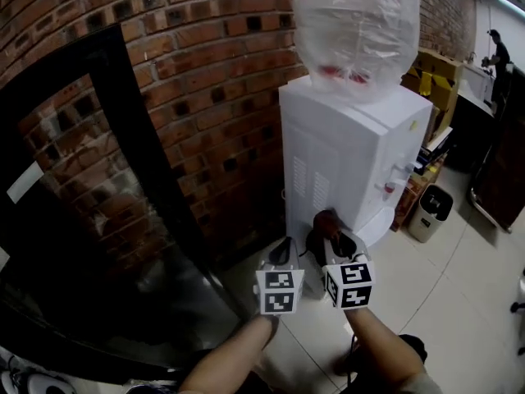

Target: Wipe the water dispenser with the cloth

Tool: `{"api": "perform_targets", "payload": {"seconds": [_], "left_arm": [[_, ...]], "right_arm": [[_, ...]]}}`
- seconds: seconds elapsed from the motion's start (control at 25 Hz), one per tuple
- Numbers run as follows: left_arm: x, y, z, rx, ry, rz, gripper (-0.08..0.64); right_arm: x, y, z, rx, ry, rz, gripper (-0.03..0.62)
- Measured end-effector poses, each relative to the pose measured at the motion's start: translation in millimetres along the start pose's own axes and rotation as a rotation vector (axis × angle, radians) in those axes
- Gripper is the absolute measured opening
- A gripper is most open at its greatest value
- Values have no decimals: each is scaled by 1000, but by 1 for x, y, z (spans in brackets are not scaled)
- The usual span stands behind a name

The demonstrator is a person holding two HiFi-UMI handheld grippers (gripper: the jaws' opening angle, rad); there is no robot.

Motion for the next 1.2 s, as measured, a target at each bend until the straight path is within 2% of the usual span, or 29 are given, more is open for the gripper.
{"api": "perform_targets", "payload": {"seconds": [0.16, 0.28, 0.48, 0.64, 0.84, 1.2], "left_arm": [[66, -20, -14, -32, 61, -76, 0], [114, -30, -18, -41, 71, -136, 0], [187, -50, -22, -35, 93, -232, 0], [231, -64, -31, -52, 97, -301, 0], [243, -69, -45, -82, 111, -316, 0], [214, -53, -41, -66, 94, -244, 0]], "right_arm": [[77, -26, -3, 40, -68, -98, 72], [128, -42, -9, 47, -116, -175, 72], [201, -63, -20, 16, -185, -286, 72], [244, -69, -27, -26, -242, -335, 72], [257, -67, -34, -73, -293, -319, 72], [227, -59, -40, -79, -318, -288, 72]]}}
Point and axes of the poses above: the fingertips, and each gripper's own axes: y forward along the fingers, z to its left, x out of its top, the point moved 8 cm from there along -y, backward along the fingers
